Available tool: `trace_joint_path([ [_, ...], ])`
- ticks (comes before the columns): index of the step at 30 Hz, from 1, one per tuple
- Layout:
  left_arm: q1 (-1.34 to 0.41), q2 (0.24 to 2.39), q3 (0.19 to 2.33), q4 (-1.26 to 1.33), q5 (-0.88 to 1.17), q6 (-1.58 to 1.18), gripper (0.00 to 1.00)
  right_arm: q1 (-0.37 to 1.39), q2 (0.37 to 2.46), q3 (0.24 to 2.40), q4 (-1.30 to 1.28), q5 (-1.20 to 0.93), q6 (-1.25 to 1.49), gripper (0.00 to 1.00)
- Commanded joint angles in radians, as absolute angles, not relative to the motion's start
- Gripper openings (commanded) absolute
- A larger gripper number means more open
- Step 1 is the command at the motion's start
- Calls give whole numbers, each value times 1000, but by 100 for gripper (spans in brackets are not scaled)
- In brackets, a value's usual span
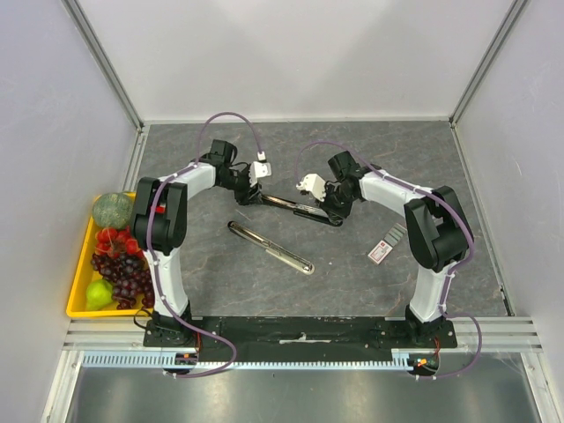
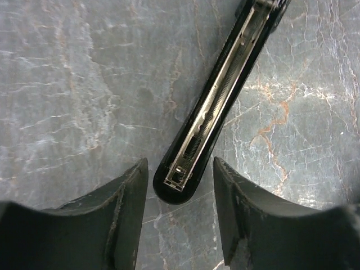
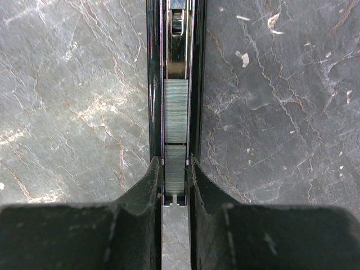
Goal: Load the staples into the stapler
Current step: Close the stapler at the center of the board.
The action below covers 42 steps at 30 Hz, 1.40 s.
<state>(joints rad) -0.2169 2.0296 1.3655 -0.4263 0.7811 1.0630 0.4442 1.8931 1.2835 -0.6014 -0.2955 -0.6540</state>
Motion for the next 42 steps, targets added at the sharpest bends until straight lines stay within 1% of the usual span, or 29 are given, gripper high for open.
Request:
trace_joint_path([
  [1, -232, 2057, 1378, -463, 749, 1140, 59, 433, 1864, 1324, -672, -304, -710, 8],
  [3, -230, 2052, 1376, -465, 756, 1156, 63, 430, 1874, 1336, -683, -301, -719, 8],
  [4, -229, 2042, 1365, -459, 758, 1158, 73, 425, 1879, 1341, -690, -299, -722, 8],
  [6, -227, 2034, 1356, -446, 762, 1161, 75, 425, 1888, 1351, -696, -295, -727, 8],
  [7, -229, 2033, 1353, -445, 764, 1166, 74, 423, 1888, 1353, -699, -299, -729, 7],
  [9, -232, 2040, 1356, -446, 756, 1172, 65, 420, 1887, 1359, -703, -305, -732, 7],
  [10, -233, 2045, 1365, -460, 756, 1173, 56, 420, 1887, 1361, -706, -308, -732, 7],
  [12, -239, 2052, 1371, -483, 752, 1196, 48, 419, 1884, 1362, -704, -311, -732, 7],
  [13, -241, 2054, 1374, -488, 750, 1201, 42, 419, 1884, 1362, -704, -310, -730, 7],
  [15, -242, 2056, 1376, -502, 752, 1210, 39, 420, 1887, 1362, -703, -310, -729, 7],
  [16, -242, 2056, 1381, -512, 753, 1218, 24, 420, 1888, 1362, -701, -310, -726, 7],
  [17, -242, 2054, 1382, -518, 755, 1210, 2, 420, 1896, 1364, -701, -310, -724, 7],
  [22, -241, 2002, 1407, -526, 784, 1161, 2, 419, 1922, 1374, -699, -304, -704, 6],
  [32, -253, 1875, 1508, -563, 988, 976, 2, 420, 1939, 1371, -689, -310, -684, 4],
  [39, -325, 1856, 1522, -551, 979, 867, 2, 429, 1951, 1374, -684, -313, -667, 0],
  [42, -354, 1858, 1522, -512, 968, 796, 2, 436, 1957, 1381, -686, -299, -658, 0],
])
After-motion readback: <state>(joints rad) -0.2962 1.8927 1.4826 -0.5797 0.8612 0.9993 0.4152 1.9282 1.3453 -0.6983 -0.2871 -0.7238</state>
